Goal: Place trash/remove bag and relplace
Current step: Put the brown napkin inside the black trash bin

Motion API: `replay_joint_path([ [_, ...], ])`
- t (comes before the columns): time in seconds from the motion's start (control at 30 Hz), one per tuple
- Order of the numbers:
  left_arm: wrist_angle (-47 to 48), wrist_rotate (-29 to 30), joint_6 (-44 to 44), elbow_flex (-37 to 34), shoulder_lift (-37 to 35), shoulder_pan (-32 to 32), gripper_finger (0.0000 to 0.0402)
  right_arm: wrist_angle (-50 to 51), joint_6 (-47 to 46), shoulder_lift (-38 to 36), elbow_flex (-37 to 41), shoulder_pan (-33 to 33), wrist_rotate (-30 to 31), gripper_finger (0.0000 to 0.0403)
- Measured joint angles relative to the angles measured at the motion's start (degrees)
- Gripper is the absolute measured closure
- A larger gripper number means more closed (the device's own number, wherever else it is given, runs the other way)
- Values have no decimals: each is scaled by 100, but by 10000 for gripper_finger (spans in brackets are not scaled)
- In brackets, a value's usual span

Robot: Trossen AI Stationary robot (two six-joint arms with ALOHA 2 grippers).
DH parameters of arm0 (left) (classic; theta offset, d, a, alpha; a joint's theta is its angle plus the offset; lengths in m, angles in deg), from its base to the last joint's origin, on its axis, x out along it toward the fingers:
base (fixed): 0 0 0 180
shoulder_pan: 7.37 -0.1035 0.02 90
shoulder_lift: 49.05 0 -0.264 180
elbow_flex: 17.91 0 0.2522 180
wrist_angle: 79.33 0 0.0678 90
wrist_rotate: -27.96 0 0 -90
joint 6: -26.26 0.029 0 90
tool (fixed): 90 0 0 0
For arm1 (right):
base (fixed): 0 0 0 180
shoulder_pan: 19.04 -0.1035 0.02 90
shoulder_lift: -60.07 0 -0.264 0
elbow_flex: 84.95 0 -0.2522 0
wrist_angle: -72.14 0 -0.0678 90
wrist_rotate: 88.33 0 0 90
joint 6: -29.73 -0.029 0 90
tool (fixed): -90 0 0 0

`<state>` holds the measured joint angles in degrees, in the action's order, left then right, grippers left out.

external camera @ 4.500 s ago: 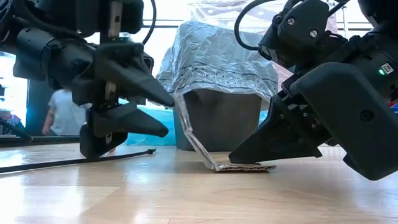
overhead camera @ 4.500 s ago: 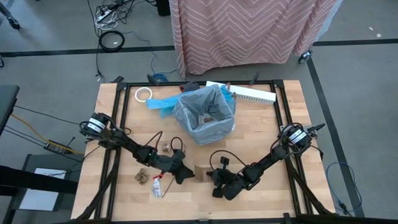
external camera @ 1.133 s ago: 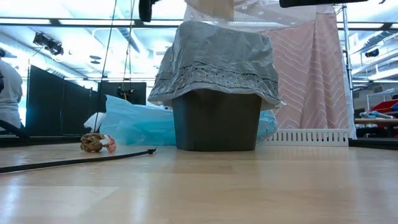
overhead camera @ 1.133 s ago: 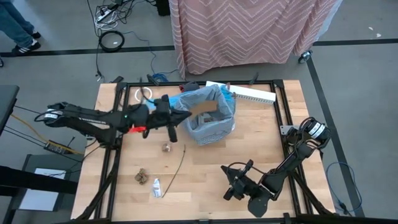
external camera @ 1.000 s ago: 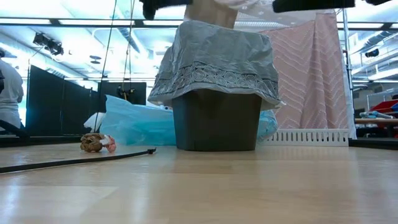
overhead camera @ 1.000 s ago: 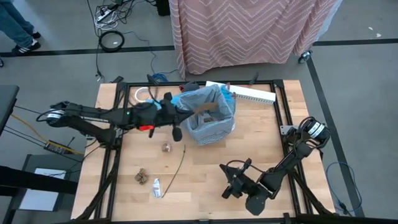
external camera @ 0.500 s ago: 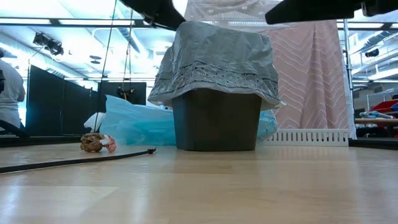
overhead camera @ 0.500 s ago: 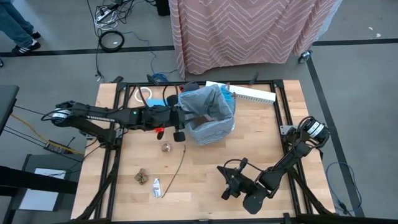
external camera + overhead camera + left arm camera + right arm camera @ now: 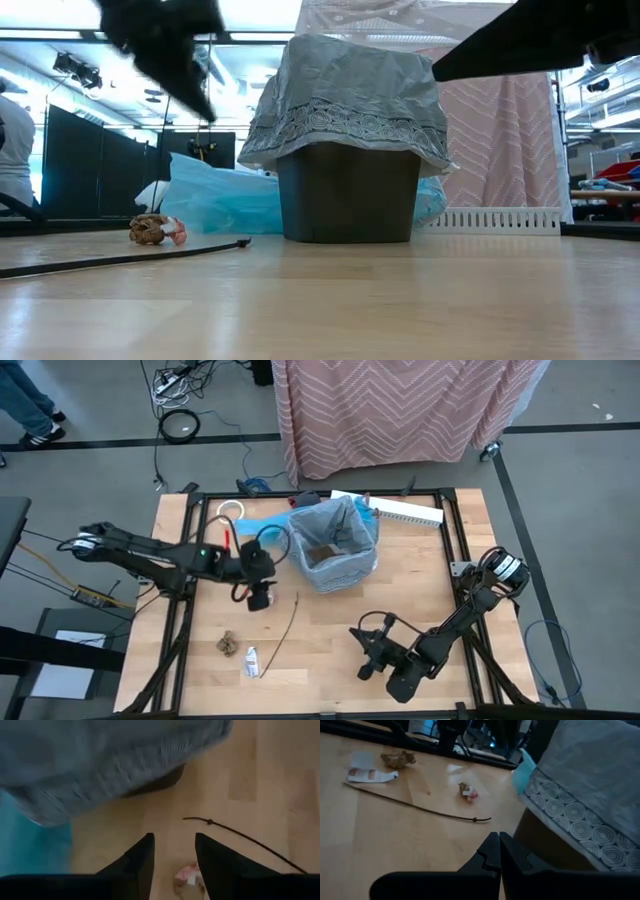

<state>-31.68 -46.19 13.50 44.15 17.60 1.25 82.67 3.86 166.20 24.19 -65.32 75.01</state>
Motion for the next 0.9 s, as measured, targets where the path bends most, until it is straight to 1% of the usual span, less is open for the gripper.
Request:
replay_joint_path([
  [0.07,-395,0,-282,-573,-96,98,251,6,-2,0,0,-3,-7,403],
  [0.17,-1074,-11,-626,-1231,-80,200,251,14,13,0,0,14,-8,403],
  [0.37,-1618,-161,-1007,-2007,-32,355,250,55,0,0,0,85,-9,403],
  [0.5,-2591,-148,-1141,-2449,-37,429,250,54,-1,0,0,146,-123,403],
  [0.63,-3167,-98,-1295,-2808,12,426,250,60,-26,0,0,195,-301,403],
  [0.8,-3285,-139,-1455,-3028,113,431,250,51,-18,0,0,205,-311,403],
  [0.9,-3332,7,-1475,-3093,262,431,250,49,-17,0,0,210,-313,403],
])
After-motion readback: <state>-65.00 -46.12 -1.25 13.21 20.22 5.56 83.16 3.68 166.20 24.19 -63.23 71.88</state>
